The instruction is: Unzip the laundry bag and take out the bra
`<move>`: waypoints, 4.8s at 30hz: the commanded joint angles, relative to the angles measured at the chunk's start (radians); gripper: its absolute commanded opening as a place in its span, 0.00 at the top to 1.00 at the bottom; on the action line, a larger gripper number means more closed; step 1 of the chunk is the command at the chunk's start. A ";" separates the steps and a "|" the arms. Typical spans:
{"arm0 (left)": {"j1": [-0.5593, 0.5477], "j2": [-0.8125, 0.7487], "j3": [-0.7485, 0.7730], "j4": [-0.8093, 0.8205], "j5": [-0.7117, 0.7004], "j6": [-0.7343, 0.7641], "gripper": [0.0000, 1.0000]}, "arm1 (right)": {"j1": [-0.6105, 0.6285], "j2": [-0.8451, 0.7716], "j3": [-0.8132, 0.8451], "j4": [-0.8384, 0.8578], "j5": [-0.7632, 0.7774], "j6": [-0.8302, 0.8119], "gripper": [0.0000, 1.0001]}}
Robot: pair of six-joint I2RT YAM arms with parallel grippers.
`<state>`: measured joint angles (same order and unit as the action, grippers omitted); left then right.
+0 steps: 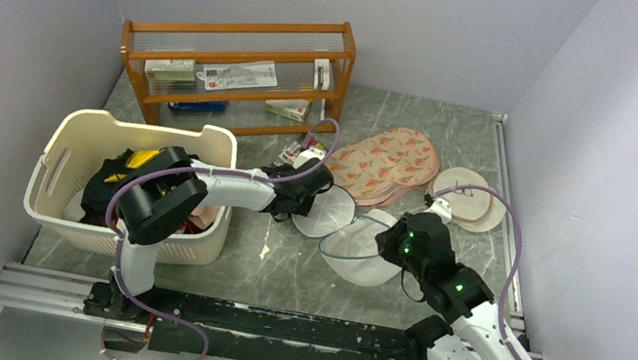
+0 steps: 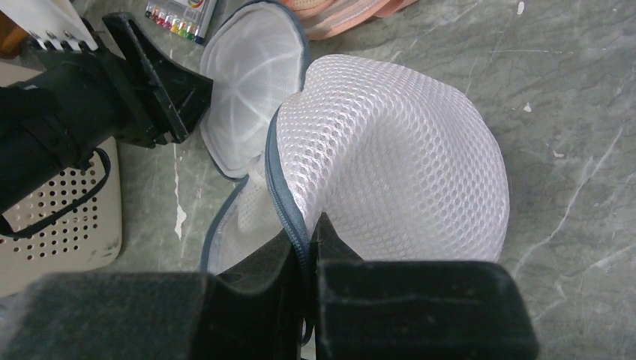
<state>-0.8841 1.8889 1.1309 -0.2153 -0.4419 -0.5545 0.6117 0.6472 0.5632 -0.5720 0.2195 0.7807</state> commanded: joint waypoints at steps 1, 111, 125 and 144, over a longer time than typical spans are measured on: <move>0.008 0.060 0.027 0.000 -0.023 0.020 0.41 | -0.001 -0.011 -0.007 0.024 -0.001 -0.012 0.95; 0.297 -0.708 -0.033 0.055 0.606 0.162 0.00 | -0.009 -0.170 0.504 -0.145 0.270 -0.340 0.00; 0.682 -1.040 0.250 -0.198 0.294 0.330 0.01 | -0.009 0.071 0.636 -0.107 0.235 -0.471 0.00; 0.679 -1.307 0.433 -0.187 0.189 0.470 0.01 | -0.010 0.118 1.056 -0.005 0.235 -0.695 0.00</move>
<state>-0.2100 0.5529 1.5475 -0.3870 -0.2321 -0.1181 0.6022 0.8249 1.6051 -0.6586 0.4595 0.1425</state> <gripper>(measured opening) 0.990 0.996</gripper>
